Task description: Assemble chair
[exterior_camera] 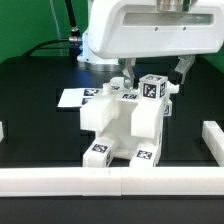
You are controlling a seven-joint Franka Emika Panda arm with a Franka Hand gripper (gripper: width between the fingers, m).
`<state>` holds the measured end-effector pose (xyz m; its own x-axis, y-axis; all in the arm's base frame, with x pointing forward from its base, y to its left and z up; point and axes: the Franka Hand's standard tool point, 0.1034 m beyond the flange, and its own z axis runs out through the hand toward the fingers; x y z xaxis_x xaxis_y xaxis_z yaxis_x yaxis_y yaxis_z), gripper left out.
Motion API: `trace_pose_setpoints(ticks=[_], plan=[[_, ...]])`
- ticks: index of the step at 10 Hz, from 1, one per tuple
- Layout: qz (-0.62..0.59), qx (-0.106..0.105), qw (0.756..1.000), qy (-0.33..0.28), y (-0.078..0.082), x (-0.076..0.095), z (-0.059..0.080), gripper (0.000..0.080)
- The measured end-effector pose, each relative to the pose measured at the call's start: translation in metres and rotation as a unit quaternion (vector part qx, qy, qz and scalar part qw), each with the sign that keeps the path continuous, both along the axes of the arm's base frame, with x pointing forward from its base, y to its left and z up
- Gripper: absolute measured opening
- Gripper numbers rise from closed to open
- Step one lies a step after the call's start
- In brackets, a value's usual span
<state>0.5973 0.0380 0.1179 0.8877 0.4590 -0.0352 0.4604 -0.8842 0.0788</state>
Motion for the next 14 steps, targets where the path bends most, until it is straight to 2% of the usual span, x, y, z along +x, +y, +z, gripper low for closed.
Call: trace_pose_setpoints(ticks=[4,6,7,8,9,10,11,14], plan=[[0.164,-0.008,0.986,0.016,-0.0072,0.0003,0.0000,0.0649],[0.160,-0.008,0.987,0.015,-0.0071,0.0003,-0.0001,0.0645],[0.160,-0.008,0.987,0.015,-0.0073,0.0002,-0.0002,0.0496],[0.159,-0.008,0.987,0.015,-0.0075,0.0001,-0.0004,0.0496],[0.149,-0.007,0.989,0.015,-0.0074,-0.0001,-0.0006,0.0342],[0.149,-0.007,0.989,0.015,-0.0077,-0.0005,-0.0008,0.0342],[0.132,-0.007,0.991,0.014,-0.0075,-0.0005,-0.0009,0.0285],[-0.007,-0.003,1.000,0.004,-0.0076,-0.0013,-0.0011,0.0285]])
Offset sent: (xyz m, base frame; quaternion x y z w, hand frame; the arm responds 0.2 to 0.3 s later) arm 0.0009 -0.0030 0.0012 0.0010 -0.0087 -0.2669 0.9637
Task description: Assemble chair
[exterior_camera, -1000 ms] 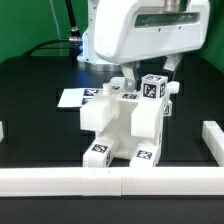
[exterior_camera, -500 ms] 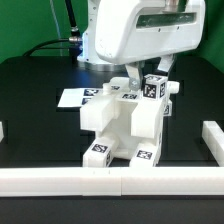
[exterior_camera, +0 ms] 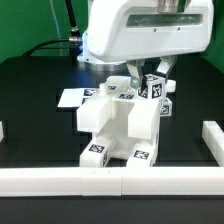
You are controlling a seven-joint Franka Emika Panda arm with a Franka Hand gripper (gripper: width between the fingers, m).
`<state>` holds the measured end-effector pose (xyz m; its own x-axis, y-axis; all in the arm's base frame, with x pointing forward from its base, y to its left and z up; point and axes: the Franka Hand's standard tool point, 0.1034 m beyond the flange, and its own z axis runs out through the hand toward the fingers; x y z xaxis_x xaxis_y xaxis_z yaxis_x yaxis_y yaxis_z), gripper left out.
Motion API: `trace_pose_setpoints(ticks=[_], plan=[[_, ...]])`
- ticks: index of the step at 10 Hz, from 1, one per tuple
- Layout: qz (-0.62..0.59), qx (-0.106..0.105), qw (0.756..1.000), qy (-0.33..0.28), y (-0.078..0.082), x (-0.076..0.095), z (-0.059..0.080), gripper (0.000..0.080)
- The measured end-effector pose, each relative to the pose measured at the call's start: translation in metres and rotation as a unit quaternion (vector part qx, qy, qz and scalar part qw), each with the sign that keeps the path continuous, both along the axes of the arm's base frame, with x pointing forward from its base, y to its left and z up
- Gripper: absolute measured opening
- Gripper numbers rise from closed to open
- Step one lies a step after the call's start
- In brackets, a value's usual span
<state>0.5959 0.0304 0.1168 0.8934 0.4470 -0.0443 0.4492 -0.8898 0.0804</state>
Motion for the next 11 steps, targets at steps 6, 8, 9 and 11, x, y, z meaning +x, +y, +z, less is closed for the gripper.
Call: trace_pose_setpoints(ticks=[6,8,9,11], plan=[[-0.316,0.002,0.948,-0.027,0.0019,-0.0001,-0.0001,0.0287],[-0.382,0.006,0.924,-0.031,0.0019,0.0001,-0.0001,0.0287],[-0.425,0.012,0.905,-0.032,0.0028,0.0005,0.0000,0.0287],[-0.468,0.018,0.883,-0.034,0.0027,0.0010,0.0001,0.0287]])
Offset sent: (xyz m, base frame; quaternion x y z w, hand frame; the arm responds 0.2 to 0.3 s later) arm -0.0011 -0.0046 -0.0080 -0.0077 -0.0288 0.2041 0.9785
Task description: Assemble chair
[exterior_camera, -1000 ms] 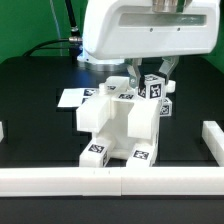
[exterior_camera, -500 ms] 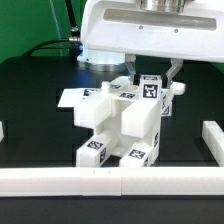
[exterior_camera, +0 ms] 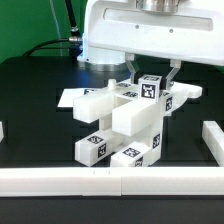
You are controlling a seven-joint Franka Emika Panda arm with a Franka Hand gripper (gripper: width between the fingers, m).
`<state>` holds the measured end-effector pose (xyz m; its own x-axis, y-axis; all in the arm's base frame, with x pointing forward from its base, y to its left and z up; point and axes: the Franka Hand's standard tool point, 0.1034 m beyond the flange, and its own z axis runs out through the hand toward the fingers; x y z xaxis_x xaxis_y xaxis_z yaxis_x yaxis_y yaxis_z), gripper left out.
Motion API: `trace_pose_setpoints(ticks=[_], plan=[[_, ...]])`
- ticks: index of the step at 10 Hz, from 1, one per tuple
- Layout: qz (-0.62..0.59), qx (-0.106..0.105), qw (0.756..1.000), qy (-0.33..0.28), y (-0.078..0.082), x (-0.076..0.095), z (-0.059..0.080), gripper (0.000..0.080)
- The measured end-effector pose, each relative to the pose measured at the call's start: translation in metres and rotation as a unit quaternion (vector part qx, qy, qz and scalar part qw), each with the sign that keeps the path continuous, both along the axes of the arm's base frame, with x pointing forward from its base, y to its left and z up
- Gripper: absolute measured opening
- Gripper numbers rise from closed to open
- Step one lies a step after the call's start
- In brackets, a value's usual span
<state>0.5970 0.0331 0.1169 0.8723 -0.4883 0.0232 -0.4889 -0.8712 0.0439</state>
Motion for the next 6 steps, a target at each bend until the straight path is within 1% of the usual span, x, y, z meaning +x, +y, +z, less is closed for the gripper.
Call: trace_pose_setpoints(ticks=[2,3,4,5,6], plan=[[-0.003,0.000,1.000,0.000,0.0003,-0.0001,-0.0002,0.0291],[-0.003,0.000,1.000,0.000,0.0003,-0.0001,-0.0002,0.0511],[0.000,0.000,1.000,0.000,0.0003,-0.0001,0.0000,0.0511],[0.014,0.000,1.000,-0.001,0.0009,0.0003,0.0019,0.0631],[0.027,0.002,1.000,-0.003,0.0025,-0.0002,0.0075,0.0631]])
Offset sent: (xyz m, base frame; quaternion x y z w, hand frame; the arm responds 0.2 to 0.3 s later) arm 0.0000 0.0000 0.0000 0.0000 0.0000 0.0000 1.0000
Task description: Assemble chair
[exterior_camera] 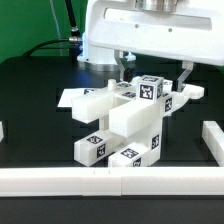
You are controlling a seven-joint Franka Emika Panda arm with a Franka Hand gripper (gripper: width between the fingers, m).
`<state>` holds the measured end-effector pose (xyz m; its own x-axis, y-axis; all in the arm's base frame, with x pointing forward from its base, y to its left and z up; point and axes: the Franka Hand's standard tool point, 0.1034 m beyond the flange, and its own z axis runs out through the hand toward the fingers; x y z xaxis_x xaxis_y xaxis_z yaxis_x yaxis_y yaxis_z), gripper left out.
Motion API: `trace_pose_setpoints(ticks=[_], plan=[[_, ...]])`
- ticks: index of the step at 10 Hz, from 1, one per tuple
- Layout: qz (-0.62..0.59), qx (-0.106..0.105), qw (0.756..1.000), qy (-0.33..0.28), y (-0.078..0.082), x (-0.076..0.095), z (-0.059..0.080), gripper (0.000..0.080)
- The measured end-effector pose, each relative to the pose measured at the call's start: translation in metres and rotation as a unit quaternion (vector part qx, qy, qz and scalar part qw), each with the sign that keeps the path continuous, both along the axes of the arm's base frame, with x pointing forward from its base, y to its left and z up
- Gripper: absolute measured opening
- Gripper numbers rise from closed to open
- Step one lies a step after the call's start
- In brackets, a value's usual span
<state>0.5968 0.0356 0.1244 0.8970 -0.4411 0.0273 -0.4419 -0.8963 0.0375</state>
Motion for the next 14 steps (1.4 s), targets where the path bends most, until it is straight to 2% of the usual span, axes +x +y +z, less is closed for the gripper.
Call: trace_pose_setpoints(ticks=[2,4,8,9,11,14], plan=[[0.023,0.007,1.000,-0.006,0.006,-0.009,0.014,0.0649],[0.037,0.015,0.999,-0.010,0.016,-0.028,0.025,0.0649],[0.037,0.014,0.999,-0.009,0.017,-0.030,0.022,0.0649],[0.039,0.017,0.999,-0.014,0.027,-0.045,0.018,0.0649],[0.029,0.031,0.999,0.000,0.045,-0.091,0.003,0.0649],[0.031,0.030,0.999,0.003,0.045,-0.092,0.001,0.0649]])
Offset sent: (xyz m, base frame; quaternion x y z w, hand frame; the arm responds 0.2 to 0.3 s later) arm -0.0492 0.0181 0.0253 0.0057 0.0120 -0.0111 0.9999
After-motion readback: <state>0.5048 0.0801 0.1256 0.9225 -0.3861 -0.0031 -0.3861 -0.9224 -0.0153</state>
